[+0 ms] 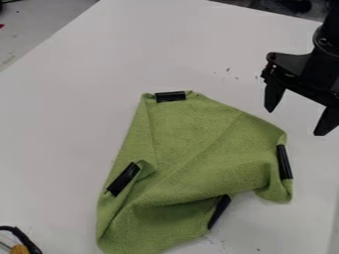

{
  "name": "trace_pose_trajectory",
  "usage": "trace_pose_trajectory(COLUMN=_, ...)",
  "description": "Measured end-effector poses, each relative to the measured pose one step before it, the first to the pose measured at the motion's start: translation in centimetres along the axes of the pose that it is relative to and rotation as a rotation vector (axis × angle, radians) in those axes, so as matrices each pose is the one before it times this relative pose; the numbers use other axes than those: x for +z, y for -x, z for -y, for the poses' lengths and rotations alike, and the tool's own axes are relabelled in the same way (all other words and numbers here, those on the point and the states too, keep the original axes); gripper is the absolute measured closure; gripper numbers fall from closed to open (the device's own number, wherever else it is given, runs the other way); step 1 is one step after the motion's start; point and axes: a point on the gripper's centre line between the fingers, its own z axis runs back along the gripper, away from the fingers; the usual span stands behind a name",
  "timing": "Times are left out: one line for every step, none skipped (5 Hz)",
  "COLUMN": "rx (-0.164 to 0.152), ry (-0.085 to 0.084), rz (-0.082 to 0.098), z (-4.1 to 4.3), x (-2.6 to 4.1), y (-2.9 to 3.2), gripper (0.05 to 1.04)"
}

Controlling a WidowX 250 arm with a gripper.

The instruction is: Unfold the cloth from left to bottom left

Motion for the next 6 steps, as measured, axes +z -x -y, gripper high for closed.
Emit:
trace_pose_trajectory(rx=-0.0002, ry=-0.0098, rz=-0.0286, z=-0.022, x=-0.946, y=0.651, gripper=0.083)
trace_pose_trajectory(rx=0.0170, ry=-0.0181, rz=-0.0325, z=-0.920, x=-1.003, y=2.203, gripper=0.083)
trace_pose_trajectory(rx=0.0531, ry=-0.0108, rz=0.0155, z=-1.783, x=0.551, y=1.302, gripper=0.083)
trace_pose_trajectory(rx=0.0701, ry=-0.0435, rz=-0.0130, z=-3.351, x=0.802, y=1.876, gripper=0.083)
trace_pose_trajectory(rx=0.0824, ry=-0.0310, rz=-0.0482, z=-4.139, x=-1.038, y=1.891, gripper=0.083)
trace_pose_trajectory(rx=0.0502, ry=-0.0158, rz=-0.0366, z=-2.191, x=-2.107, y=1.859, gripper=0.083)
